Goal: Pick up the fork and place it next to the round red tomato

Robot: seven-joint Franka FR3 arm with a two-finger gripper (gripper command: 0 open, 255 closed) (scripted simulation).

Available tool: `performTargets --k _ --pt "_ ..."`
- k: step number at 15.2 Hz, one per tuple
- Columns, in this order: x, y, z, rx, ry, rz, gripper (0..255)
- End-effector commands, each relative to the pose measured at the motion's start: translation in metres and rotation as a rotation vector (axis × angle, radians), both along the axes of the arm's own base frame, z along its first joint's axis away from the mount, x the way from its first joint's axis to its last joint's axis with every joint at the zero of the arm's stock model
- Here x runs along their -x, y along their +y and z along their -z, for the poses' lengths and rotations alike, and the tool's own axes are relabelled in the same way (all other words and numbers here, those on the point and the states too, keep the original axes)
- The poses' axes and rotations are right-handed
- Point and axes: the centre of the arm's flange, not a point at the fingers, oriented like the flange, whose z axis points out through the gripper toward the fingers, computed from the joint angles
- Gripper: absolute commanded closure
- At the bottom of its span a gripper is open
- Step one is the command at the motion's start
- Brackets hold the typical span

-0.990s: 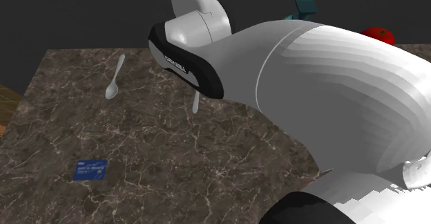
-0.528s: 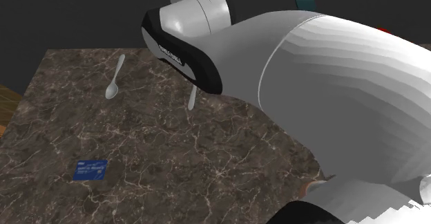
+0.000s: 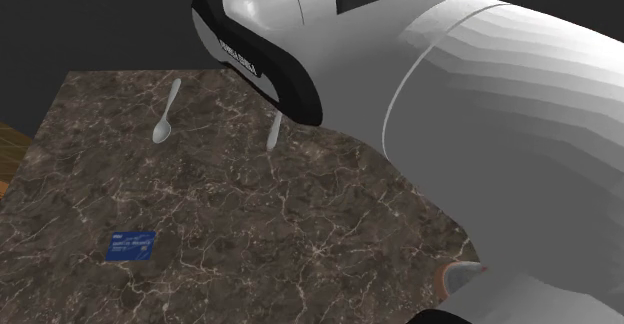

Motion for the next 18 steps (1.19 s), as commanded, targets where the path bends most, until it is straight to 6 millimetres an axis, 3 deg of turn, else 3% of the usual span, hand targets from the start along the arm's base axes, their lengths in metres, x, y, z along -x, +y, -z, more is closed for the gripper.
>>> performTargets --k 1,18 --pt "0.0 0.001 -0.011 0.0 0.0 0.0 255" --pt "0.0 0.001 -0.101 0.0 0.0 0.0 255"
